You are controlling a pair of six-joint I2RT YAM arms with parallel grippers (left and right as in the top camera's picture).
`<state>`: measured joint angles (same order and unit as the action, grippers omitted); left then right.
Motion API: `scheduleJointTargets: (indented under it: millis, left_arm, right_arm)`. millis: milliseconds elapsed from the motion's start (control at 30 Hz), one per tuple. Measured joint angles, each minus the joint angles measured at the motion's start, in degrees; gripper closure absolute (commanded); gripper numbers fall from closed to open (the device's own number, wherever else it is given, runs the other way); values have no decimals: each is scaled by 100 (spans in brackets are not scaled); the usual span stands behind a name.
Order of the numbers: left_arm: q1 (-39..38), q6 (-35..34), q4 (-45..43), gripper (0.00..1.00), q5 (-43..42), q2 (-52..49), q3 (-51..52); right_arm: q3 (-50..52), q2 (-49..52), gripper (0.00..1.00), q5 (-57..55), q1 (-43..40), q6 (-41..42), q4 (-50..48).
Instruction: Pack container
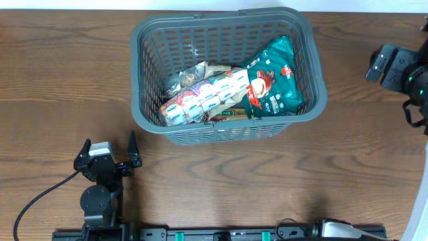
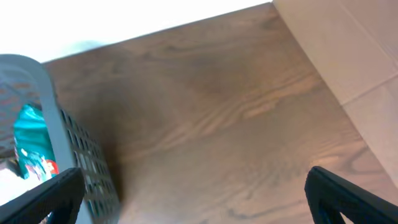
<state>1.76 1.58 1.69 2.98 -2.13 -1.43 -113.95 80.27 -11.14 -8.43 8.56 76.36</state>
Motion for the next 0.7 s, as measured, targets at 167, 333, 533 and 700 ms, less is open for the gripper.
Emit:
scheduleJointTargets:
  millis: [167, 333, 533, 700]
  left_arm:
    - [0, 0, 0, 1, 0, -2, 0]
    - [0, 0, 0, 1, -2, -2, 0]
    - [0, 0, 0, 1, -2, -2, 0]
    - [0, 7, 4, 1, -4, -2, 0]
  right_arm:
    - [2, -157, 1, 136, 11, -9, -669]
    - [87, -776, 1, 216, 92, -225, -1196]
    - [966, -2081, 1, 520, 96, -793, -2129]
    - [2531, -3327, 1, 667, 96, -1091, -3036]
